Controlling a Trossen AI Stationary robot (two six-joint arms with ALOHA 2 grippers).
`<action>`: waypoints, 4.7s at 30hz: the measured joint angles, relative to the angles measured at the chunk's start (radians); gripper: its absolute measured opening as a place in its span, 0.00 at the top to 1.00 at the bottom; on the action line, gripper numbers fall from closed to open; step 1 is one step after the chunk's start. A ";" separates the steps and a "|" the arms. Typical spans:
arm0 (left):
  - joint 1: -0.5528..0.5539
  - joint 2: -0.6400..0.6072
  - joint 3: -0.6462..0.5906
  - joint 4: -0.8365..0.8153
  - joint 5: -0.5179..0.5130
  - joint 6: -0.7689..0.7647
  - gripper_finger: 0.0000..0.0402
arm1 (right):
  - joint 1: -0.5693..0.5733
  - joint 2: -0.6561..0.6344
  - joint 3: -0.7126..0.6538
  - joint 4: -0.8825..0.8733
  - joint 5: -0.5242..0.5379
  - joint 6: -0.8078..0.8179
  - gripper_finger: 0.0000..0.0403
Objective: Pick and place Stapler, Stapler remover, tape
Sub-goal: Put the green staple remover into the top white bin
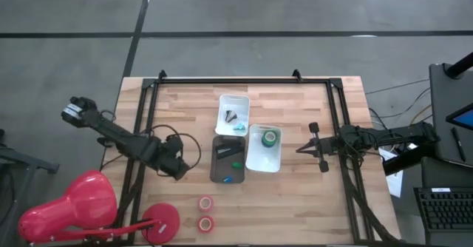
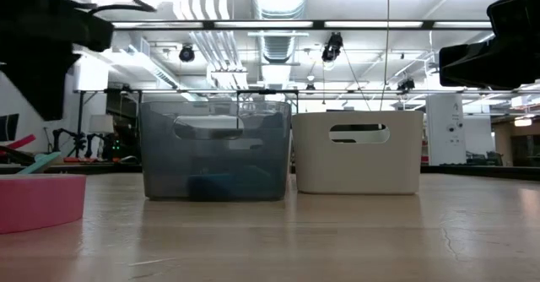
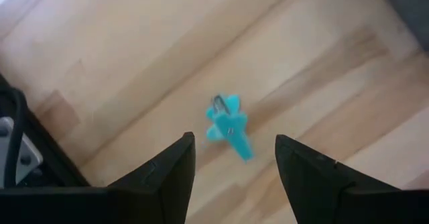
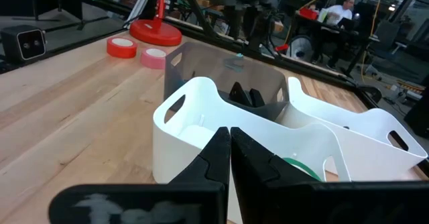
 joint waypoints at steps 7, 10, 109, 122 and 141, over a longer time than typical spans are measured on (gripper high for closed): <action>-0.096 0.000 -0.041 -0.009 -0.004 -0.140 0.49 | 0.000 0.000 0.000 0.000 0.000 -0.002 0.98; -0.129 0.000 -0.072 -0.008 -0.031 -0.195 0.49 | 0.000 0.000 0.000 0.000 0.000 0.000 0.98; -0.127 -0.336 -0.581 0.829 -0.225 0.242 0.59 | 0.000 0.000 0.000 0.000 0.000 -0.001 0.98; -0.127 -0.327 -0.590 0.884 -0.251 0.318 0.59 | 0.000 0.000 0.000 0.000 0.000 -0.002 0.98; -0.127 -0.323 -0.590 0.905 -0.209 0.326 0.85 | 0.000 0.000 0.000 0.000 0.000 0.000 0.98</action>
